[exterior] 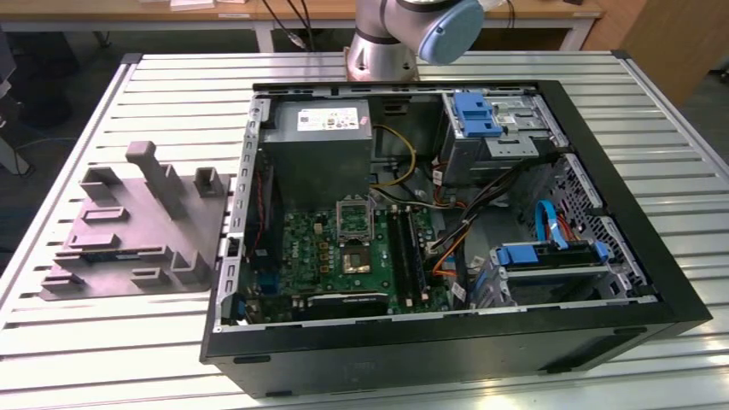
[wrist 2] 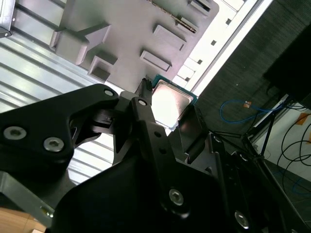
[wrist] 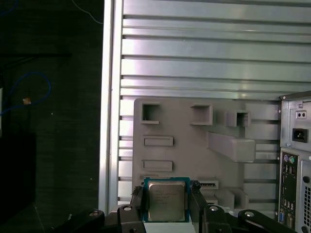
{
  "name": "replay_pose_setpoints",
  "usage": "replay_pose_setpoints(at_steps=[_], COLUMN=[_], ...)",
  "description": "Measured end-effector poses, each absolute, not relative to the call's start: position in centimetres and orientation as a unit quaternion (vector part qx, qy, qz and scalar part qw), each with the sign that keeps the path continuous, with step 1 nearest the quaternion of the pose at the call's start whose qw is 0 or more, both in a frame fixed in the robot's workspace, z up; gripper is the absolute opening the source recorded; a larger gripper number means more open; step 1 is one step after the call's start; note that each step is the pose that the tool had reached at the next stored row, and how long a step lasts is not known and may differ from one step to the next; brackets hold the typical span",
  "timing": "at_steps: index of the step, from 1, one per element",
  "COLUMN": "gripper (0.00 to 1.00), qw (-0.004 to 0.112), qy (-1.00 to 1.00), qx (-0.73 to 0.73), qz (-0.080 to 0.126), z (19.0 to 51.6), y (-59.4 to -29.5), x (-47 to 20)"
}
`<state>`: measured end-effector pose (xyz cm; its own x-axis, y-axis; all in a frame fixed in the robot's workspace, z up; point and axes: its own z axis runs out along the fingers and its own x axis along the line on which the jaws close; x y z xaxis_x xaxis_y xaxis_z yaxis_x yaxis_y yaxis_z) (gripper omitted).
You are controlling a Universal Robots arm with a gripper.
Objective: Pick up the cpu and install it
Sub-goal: 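Pick up the cpu and move it towards the insertion slot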
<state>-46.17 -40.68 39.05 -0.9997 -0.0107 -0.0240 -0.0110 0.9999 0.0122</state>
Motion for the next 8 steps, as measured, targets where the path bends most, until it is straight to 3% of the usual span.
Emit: replay_pose_setpoints(at_steps=[8], gripper=[0.47], qw=[0.012], qy=[1.0], qx=[-0.005], qz=[0.006], z=[39.04], y=[-40.68], x=[-45.88])
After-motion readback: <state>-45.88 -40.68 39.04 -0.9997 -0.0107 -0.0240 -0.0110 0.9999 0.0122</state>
